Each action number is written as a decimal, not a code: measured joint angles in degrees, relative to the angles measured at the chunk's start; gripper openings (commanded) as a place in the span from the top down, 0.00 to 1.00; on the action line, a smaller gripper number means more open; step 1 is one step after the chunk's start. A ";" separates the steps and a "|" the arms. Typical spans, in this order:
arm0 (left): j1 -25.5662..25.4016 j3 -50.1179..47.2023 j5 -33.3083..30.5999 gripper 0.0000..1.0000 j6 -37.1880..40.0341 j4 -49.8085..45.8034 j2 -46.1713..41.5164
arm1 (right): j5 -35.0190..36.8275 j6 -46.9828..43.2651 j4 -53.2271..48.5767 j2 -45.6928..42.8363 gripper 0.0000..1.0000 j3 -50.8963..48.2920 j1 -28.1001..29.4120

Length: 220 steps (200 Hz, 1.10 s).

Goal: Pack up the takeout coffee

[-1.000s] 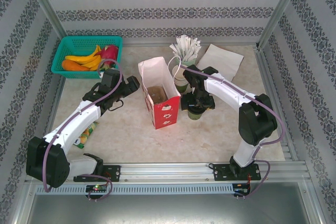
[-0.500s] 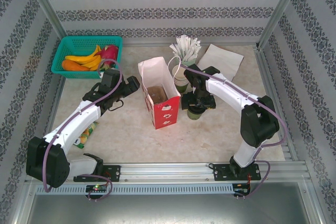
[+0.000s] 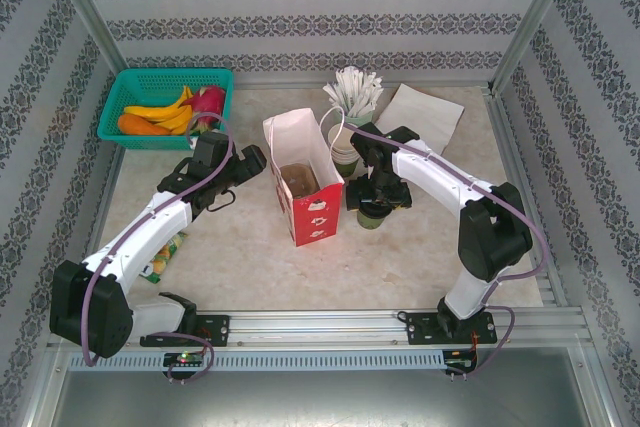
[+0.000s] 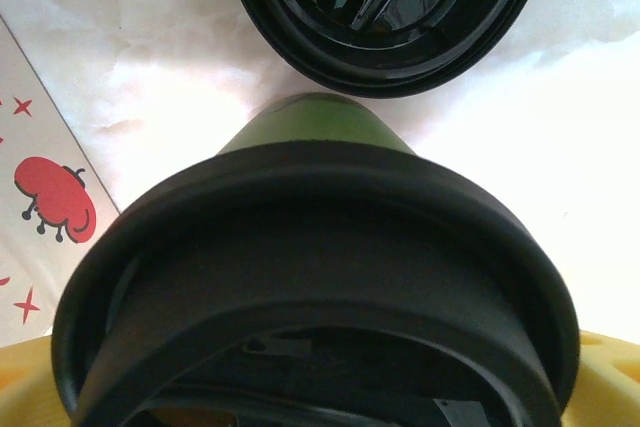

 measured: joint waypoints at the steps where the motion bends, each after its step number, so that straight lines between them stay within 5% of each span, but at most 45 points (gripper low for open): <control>1: 0.00 0.00 0.00 0.01 0.00 0.00 0.00 | 0.00 0.00 0.00 0.00 0.02 0.00 0.00; 220: 0.00 -0.13 0.63 0.01 0.02 0.00 0.00 | -1.29 0.46 0.92 1.20 0.02 0.87 1.62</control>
